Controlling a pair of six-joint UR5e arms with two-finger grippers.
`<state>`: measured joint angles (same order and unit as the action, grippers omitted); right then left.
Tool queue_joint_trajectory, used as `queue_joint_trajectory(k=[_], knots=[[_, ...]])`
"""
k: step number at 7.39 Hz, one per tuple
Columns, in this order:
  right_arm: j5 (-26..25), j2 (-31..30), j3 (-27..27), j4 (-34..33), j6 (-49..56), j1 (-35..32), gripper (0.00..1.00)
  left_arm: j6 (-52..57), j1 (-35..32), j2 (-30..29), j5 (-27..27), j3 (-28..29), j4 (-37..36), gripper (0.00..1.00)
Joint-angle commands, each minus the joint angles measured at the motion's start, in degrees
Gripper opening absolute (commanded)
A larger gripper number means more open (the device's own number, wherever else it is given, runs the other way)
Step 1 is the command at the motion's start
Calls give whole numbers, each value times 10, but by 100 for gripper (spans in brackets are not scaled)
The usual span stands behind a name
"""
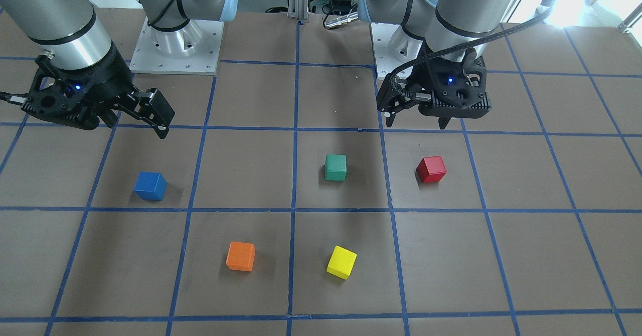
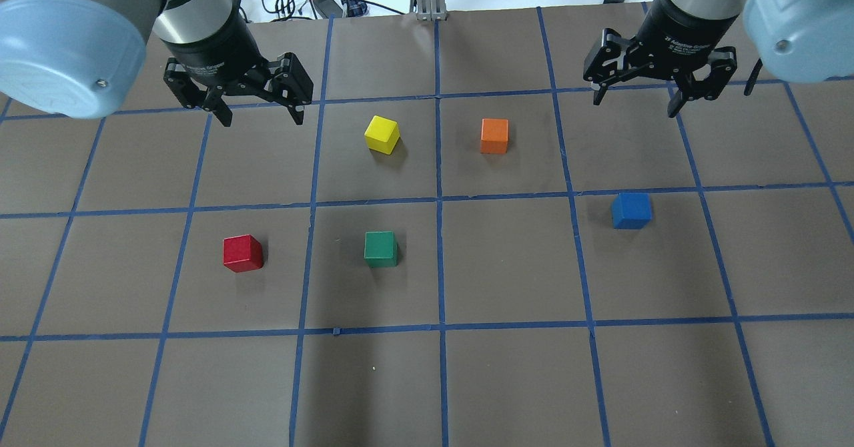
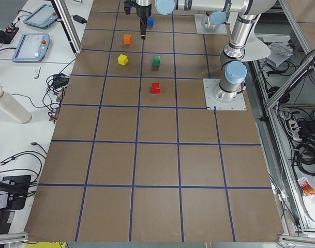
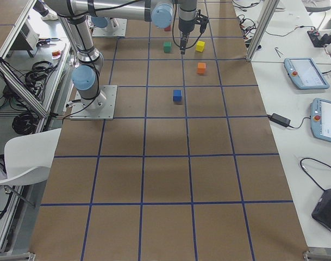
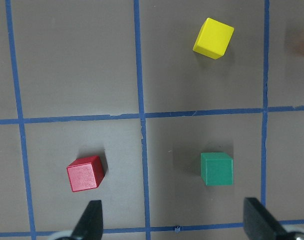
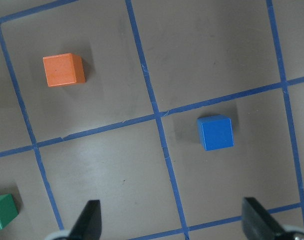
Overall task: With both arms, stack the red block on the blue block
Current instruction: 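Lower the left gripper onto the red cube and close on it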
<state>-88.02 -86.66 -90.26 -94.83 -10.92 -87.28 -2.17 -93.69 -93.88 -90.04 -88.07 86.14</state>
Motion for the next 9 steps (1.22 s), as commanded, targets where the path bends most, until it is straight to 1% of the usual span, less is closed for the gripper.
queue_joint_trajectory(k=[1, 2, 3, 4, 5, 7, 8, 9], knots=[[-3, 1, 0, -1, 0, 1, 100, 0, 0, 0, -2, -1, -4, 100], [-3, 1, 0, 0, 0, 1, 100, -4, 3, -1, -4, -1, -4, 100], [-3, 1, 0, -1, 0, 0, 100, 12, 27, -3, -4, -3, 3, 100], [-3, 1, -1, -1, 1, 0, 100, 34, 66, -10, -2, -28, 2, 100], [-3, 2, -2, 0, 1, 0, 100, 66, 108, -3, 0, -85, -11, 100], [-3, 2, -8, -3, 5, 0, 100, 87, 133, -1, -3, -215, -138, 100], [-3, 2, -8, -4, 5, 1, 100, 88, 136, -11, -4, -283, -272, 100], [-3, 2, -8, -4, 5, 1, 100, 88, 144, -21, -6, -337, -348, 100]])
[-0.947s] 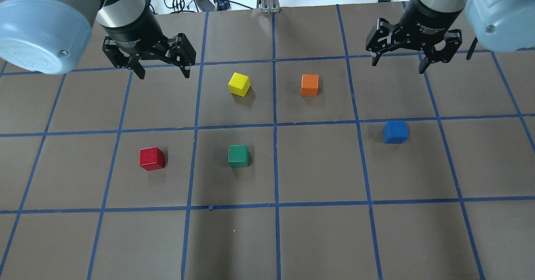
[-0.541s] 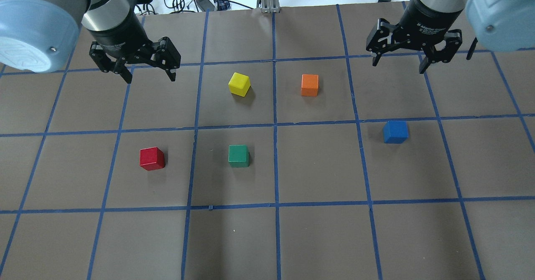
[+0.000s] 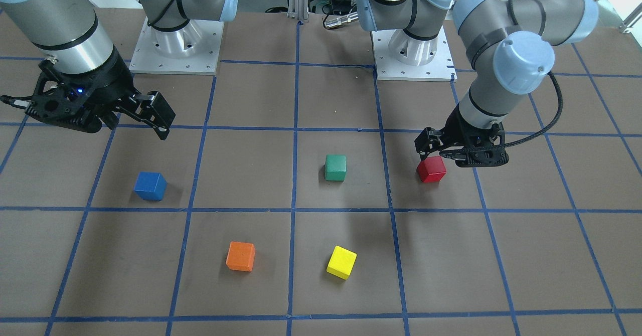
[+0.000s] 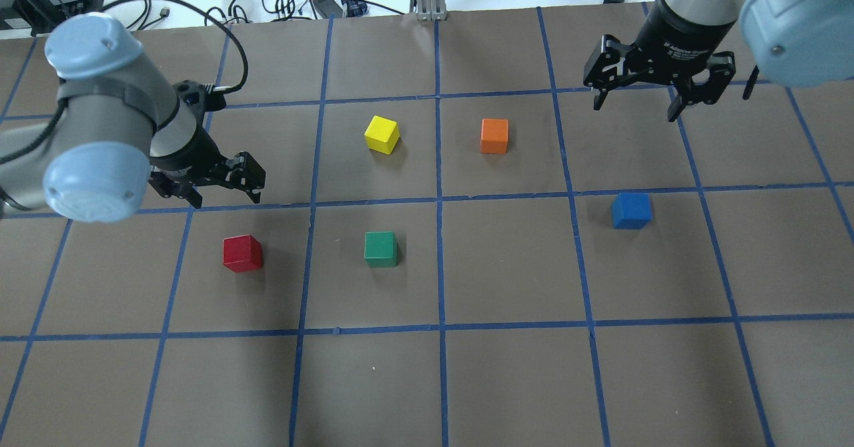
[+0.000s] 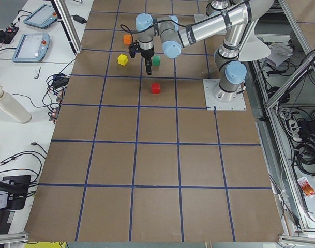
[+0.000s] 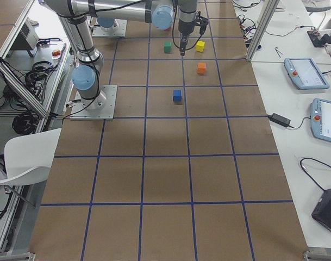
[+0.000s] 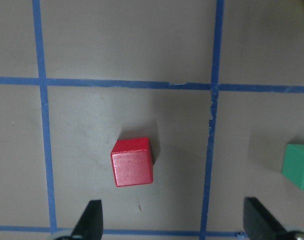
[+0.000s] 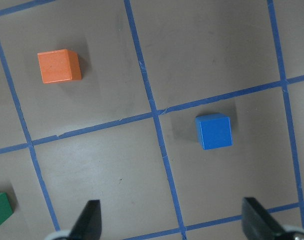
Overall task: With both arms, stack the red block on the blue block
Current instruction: 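Lower the left gripper onto the red cube and close on it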
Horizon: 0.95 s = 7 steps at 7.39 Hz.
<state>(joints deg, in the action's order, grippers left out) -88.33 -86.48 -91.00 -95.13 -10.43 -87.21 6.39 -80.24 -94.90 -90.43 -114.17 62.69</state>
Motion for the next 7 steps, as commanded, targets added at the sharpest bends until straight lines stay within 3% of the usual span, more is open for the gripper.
queue_joint_trajectory(k=[1, 3, 4, 5, 7], knots=[[0, 0, -1, -1, 1, 0, 100, 9, 20, -14, 0, -109, -121, 100], [0, 0, -1, 0, 1, 0, 100, 10, 32, -27, -10, -125, -123, 100], [0, 0, -1, -1, 1, 0, 100, 12, 33, -32, -39, -131, -124, 100], [0, 0, -1, -1, 1, 0, 100, 19, 33, -40, -41, -129, -135, 63], [0, 0, -1, 0, 1, 0, 100, 20, 33, -49, -39, -126, -158, 27]])
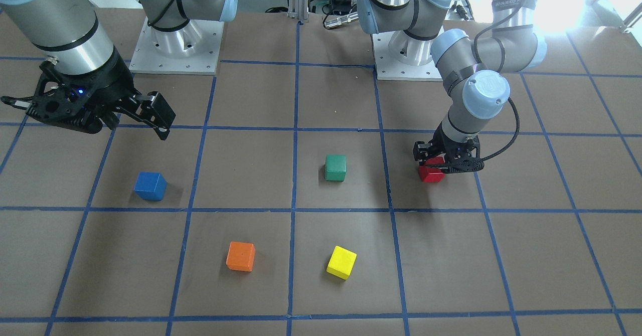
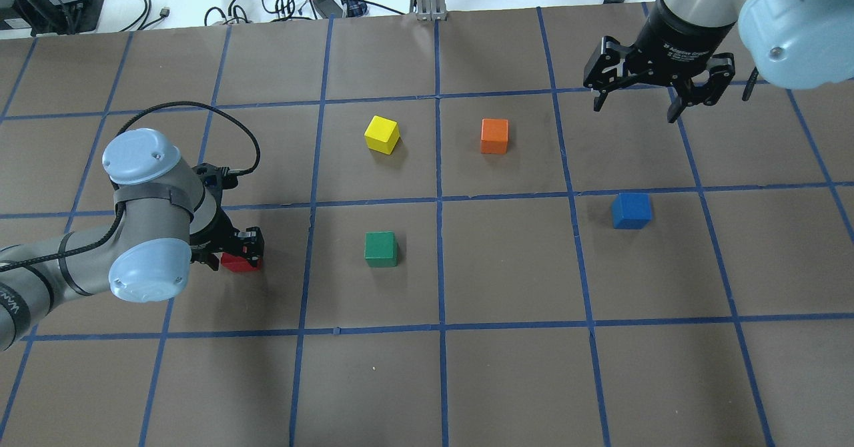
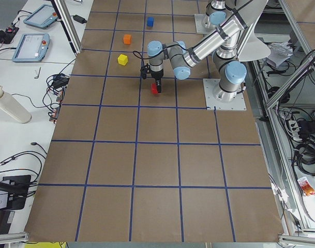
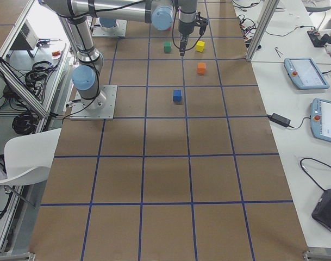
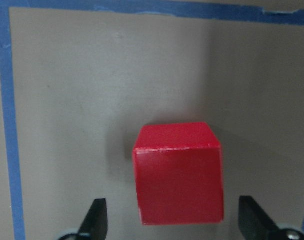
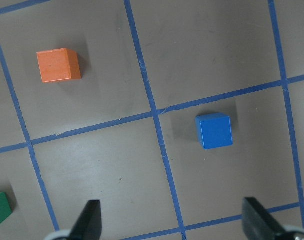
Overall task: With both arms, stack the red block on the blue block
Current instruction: 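Lower the left gripper onto the red cube and close on it, then carry the red cube with the left gripper toward the table centre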
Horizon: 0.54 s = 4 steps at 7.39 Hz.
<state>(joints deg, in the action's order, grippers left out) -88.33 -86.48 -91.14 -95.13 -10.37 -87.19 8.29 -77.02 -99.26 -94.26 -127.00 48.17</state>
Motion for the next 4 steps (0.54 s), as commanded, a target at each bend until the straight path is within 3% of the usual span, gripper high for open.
queue_joint_trajectory(k=[1, 3, 4], knots=[[0, 0, 0, 0, 1, 0, 100, 13, -1, -7, 0, 18, -13, 16], [1, -1, 0, 0, 0, 0, 100, 23, -33, -4, 12, 92, 46, 10], [0, 0, 0, 1, 1, 0, 100, -15, -85, -5, 49, 135, 80, 10]])
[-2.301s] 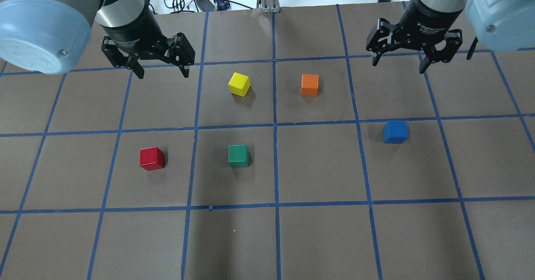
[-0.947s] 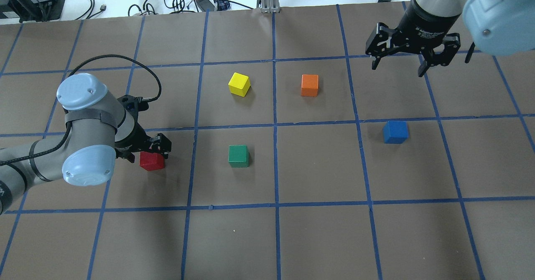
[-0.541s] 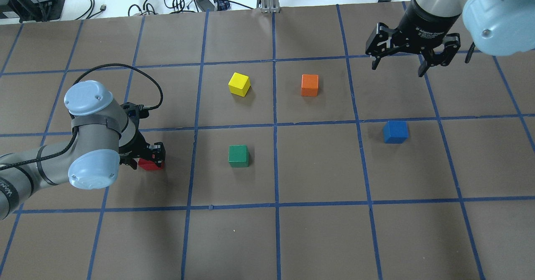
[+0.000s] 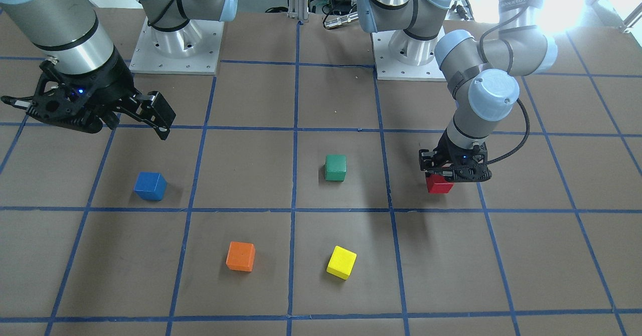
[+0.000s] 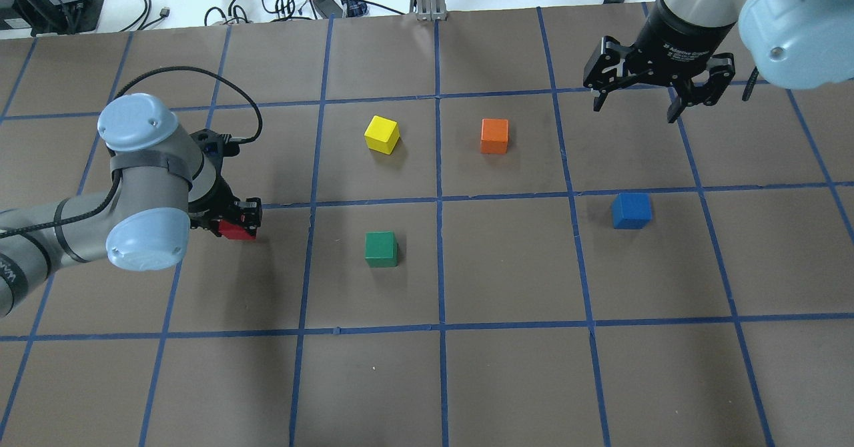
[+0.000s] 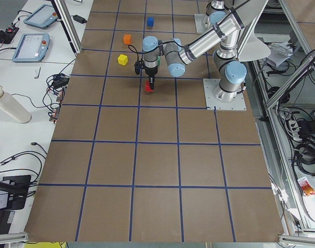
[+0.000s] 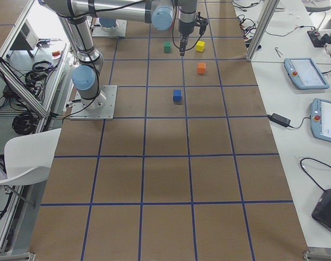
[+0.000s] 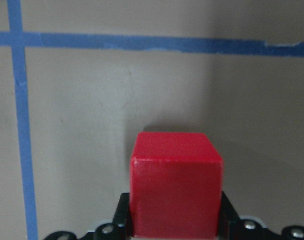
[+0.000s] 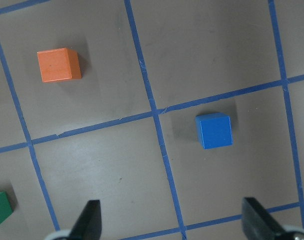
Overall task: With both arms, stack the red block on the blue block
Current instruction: 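Carry the red cube with the left gripper toward the table centre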
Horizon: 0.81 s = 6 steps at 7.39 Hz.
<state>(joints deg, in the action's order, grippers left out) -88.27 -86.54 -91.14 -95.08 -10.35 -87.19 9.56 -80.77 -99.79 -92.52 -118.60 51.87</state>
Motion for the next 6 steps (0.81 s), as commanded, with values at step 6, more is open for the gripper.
queue_joint_trajectory(k=[6], knots=[[-3, 1, 0, -1, 4, 0, 100, -349, -304, -105, 99, 209, 61, 10]])
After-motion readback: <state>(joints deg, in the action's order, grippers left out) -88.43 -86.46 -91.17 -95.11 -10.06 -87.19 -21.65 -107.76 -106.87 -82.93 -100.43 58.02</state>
